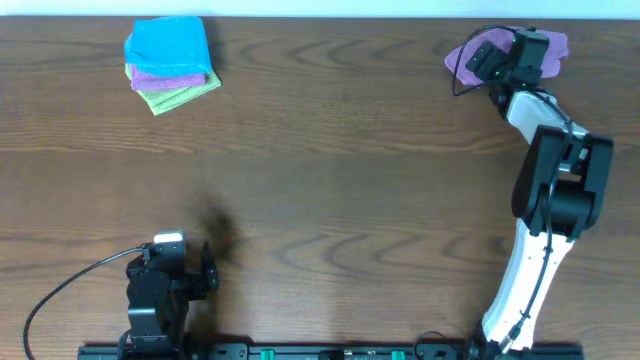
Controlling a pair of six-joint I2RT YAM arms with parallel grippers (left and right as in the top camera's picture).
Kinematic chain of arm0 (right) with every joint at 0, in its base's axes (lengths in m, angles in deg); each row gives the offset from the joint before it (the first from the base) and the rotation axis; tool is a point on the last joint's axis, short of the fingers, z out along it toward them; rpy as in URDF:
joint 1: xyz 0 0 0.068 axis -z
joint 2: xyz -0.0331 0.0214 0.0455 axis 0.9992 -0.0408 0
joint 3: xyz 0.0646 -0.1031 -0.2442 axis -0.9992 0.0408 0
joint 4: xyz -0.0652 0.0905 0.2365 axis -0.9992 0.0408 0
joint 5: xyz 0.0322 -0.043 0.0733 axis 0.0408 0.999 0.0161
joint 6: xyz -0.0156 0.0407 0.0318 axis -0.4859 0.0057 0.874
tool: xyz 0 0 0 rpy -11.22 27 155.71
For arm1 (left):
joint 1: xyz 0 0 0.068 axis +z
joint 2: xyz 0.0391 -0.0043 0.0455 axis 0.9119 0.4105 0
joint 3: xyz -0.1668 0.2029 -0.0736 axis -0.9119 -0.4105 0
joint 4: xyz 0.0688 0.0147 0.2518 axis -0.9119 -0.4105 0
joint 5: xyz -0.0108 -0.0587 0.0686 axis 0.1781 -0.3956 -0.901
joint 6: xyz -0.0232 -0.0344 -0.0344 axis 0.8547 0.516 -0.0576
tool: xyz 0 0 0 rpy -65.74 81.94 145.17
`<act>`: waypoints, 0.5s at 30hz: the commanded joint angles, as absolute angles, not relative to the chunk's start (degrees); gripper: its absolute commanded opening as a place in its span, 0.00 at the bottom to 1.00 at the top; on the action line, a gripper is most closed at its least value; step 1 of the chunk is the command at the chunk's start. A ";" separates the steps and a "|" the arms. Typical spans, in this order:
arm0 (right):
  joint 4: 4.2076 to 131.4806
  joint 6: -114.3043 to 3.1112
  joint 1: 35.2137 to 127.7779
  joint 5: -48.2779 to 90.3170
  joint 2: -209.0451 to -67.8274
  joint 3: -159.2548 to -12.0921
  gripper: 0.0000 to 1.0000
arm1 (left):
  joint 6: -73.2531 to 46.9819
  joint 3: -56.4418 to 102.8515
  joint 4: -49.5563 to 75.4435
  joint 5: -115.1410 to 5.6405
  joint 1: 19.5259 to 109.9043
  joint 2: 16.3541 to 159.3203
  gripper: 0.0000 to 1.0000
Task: Fold the cloth
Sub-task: 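Lower the right gripper and grasp the purple cloth's corner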
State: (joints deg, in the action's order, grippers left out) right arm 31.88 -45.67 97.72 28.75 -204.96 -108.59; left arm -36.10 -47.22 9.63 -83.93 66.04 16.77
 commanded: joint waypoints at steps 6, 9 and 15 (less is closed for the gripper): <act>29.36 -44.91 98.25 27.52 -206.68 -109.62 0.85 | -36.10 -47.68 9.44 -84.26 66.28 16.40 0.95; 28.51 -44.89 98.25 27.52 -206.68 -109.62 0.83 | -36.10 -47.68 9.44 -84.26 66.28 16.40 0.95; 28.49 -44.95 98.25 27.72 -207.21 -109.62 0.80 | -36.10 -47.68 9.44 -84.26 66.28 16.40 0.95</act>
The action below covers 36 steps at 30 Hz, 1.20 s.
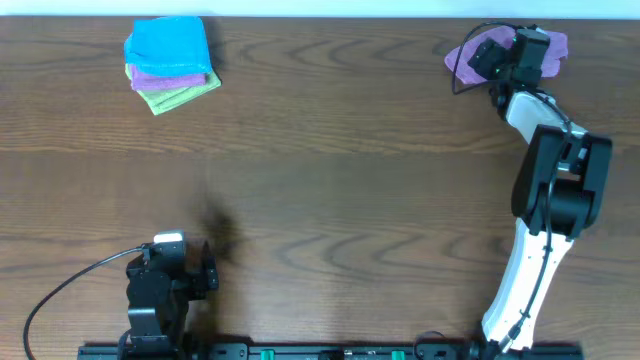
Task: Fold the cloth
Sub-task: 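Lower the right gripper and grasp the purple cloth's corner, then lift and drag the purple cloth toward the table center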
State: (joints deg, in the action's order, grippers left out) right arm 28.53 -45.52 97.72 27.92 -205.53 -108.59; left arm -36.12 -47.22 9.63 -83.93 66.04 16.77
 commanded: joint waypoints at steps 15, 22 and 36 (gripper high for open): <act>29.89 -50.26 97.18 27.06 -203.45 -109.64 0.01 | -36.10 -47.68 9.44 -84.26 66.28 16.40 0.95; 40.40 -56.30 94.66 27.08 -195.62 -109.64 0.01 | -36.10 -47.68 9.44 -84.26 66.28 16.40 0.95; 73.38 -65.39 84.17 27.06 -178.20 -109.64 0.01 | -36.10 -47.68 9.44 -84.26 66.28 16.40 0.95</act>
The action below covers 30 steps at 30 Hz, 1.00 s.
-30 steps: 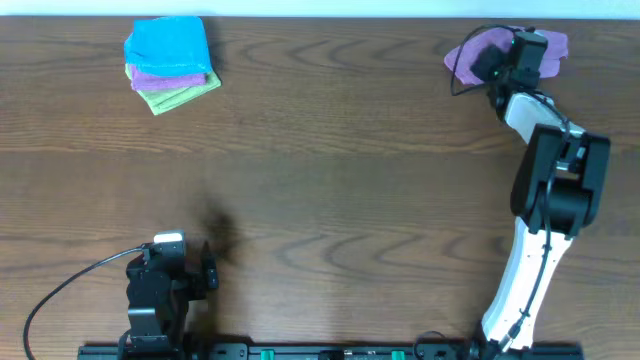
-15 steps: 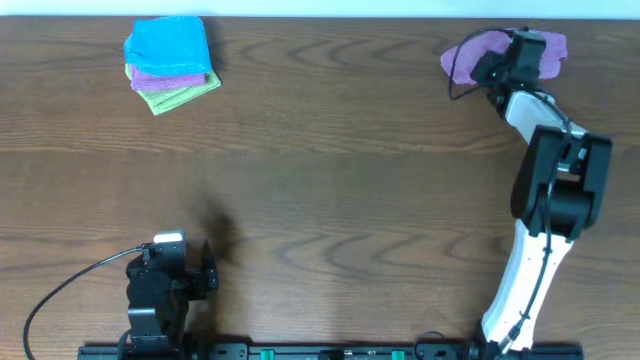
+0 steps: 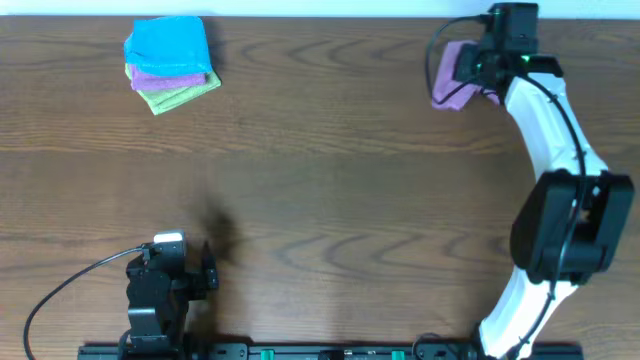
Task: Fold the cloth
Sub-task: 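Lift and drag the purple cloth toward the table center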
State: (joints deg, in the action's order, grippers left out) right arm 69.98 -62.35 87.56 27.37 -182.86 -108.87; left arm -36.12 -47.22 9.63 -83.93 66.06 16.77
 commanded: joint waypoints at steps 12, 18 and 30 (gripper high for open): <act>97.06 -66.18 63.50 26.80 -163.56 -109.62 0.01 | -36.10 -47.68 9.44 -84.26 66.28 16.40 0.95; 100.88 -65.61 51.58 22.76 -159.95 -109.62 0.01 | -36.10 -47.68 9.44 -84.26 66.28 16.40 0.95; 97.38 -66.04 42.60 18.52 -160.83 -108.68 0.01 | -36.10 -47.68 9.44 -84.26 66.28 16.40 0.95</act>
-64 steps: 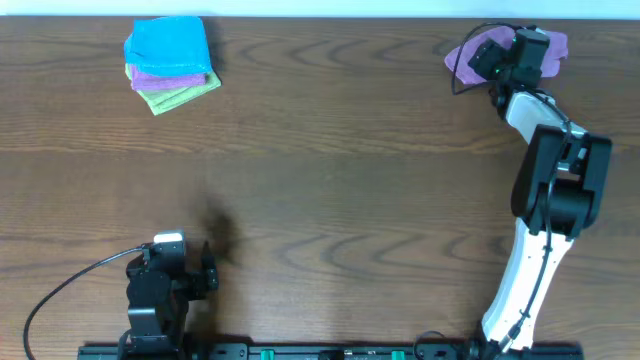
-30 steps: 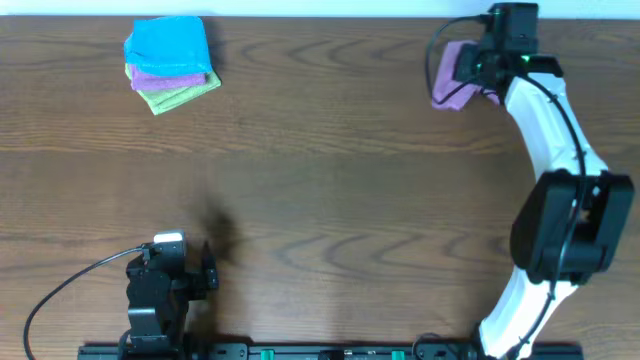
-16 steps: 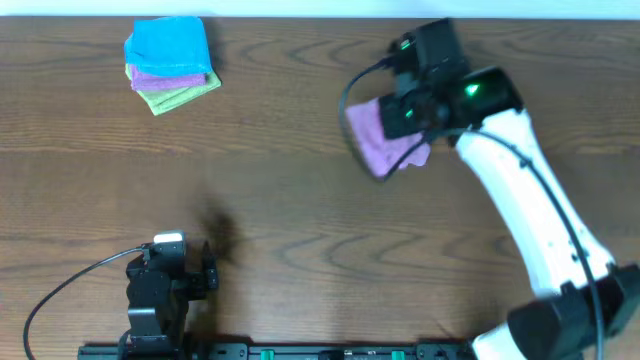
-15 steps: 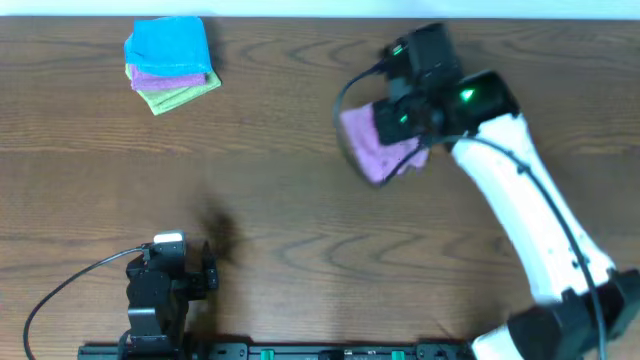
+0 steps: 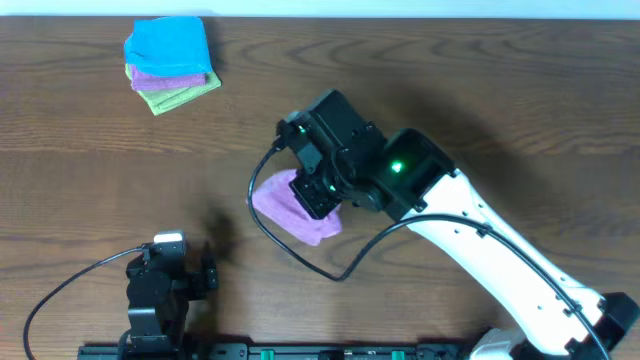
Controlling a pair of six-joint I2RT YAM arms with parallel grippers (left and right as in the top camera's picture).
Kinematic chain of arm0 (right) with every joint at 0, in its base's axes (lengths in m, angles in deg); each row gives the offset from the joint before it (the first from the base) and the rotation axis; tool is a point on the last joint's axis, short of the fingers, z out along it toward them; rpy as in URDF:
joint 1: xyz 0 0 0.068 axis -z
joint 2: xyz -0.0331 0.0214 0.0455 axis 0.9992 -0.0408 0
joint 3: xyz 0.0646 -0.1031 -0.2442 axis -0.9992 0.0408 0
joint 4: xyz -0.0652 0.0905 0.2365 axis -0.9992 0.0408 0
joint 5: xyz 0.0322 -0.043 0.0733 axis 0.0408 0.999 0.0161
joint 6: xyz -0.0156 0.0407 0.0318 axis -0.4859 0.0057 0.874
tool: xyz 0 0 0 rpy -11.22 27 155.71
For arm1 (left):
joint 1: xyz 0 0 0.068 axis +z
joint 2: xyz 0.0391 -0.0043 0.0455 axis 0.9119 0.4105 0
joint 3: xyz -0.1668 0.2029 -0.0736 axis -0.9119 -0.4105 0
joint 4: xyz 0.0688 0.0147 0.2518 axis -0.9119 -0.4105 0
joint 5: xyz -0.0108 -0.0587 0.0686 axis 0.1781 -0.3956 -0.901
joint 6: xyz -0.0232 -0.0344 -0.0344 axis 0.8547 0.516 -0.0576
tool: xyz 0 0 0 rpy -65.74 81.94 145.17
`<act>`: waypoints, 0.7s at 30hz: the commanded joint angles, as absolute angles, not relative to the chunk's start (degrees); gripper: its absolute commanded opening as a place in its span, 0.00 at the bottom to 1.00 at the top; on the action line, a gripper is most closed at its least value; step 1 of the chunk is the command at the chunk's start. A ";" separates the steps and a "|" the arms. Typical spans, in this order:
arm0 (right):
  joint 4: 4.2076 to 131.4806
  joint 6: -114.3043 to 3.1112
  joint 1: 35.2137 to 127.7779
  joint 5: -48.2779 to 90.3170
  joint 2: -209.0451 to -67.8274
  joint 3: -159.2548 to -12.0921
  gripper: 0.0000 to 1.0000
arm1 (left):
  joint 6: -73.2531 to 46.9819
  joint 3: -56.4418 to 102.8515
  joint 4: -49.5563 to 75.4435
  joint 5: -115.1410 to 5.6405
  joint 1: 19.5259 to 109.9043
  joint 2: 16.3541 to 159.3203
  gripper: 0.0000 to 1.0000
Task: Fold the cloth
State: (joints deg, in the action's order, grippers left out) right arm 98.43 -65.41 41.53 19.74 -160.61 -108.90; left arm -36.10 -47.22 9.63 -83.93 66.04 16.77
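Observation:
A crumpled purple cloth (image 5: pixel 290 207) sits bunched near the middle of the table, partly under my right wrist. My right gripper (image 5: pixel 320 195) reaches in from the lower right and is shut on the cloth's right part; the fingers themselves are covered by the wrist body. My left gripper (image 5: pixel 207 273) is parked at the front left, far from the cloth, and its jaws are too small to read.
A stack of folded cloths (image 5: pixel 170 62), blue on top of purple and green, lies at the back left corner. The wooden table (image 5: pixel 420 110) runs to a white edge at the back. A black cable loops below the cloth.
My right gripper was at the back right edge holding the purple cloth; now it is at the table's middle with the cloth bunched beneath it. The left arm has not moved.
The right gripper was on the purple cloth at the far back right corner. Then the cloth stood a little further left under the gripper. Now the cloth is at the middle of the table, still held. The left arm stayed parked.

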 commanded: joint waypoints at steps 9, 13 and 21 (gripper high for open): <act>85.45 -55.66 62.08 48.22 -172.63 -104.02 0.49 | -36.07 -47.68 9.50 -84.24 66.28 16.40 0.95; 82.35 -57.41 73.40 33.88 -173.40 -104.04 0.99 | -36.05 -47.68 9.46 -83.56 66.28 16.40 0.95; 85.93 -60.80 77.05 21.82 -173.31 -104.04 0.99 | -36.03 -47.66 9.50 -79.34 66.28 16.40 0.95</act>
State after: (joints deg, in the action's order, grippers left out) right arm 85.27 -59.40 78.62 27.59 -174.73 -103.56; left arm -36.10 -47.22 9.63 -81.48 66.06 16.77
